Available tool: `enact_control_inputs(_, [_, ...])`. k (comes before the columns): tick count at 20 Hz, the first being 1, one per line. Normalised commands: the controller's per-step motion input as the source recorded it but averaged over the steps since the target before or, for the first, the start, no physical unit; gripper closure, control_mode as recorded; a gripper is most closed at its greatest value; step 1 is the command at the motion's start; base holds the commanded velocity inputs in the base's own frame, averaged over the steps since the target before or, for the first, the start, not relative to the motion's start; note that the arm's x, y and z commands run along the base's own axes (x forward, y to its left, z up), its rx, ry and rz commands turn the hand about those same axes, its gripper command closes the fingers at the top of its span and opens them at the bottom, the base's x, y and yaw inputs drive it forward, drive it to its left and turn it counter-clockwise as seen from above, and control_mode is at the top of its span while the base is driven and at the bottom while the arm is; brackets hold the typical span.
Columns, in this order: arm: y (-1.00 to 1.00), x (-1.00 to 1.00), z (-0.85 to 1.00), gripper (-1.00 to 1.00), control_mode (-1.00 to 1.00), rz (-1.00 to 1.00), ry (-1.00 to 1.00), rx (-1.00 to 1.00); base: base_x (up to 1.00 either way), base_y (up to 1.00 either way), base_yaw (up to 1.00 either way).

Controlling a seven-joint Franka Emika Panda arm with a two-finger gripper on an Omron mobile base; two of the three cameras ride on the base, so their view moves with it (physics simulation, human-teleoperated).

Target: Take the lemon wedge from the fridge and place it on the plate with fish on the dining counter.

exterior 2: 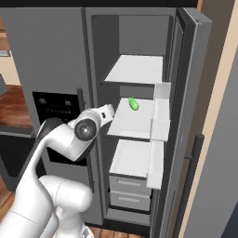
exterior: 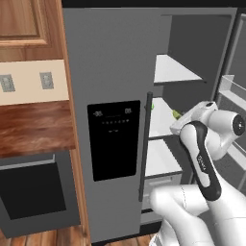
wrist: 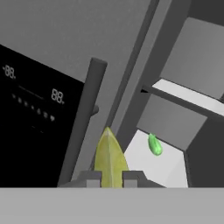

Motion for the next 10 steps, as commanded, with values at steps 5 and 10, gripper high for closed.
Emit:
enact_control_inputs(5, [0.00,-0.05,0.00,1.00,-1.00,0.00,0.00,0.00,0.00,0.00,0.00])
enact_control_inputs(10, [0.07,-0.33,-0.12,1.00,1.00,0.04,0.03,0.00,-0.36,0.09,0.09])
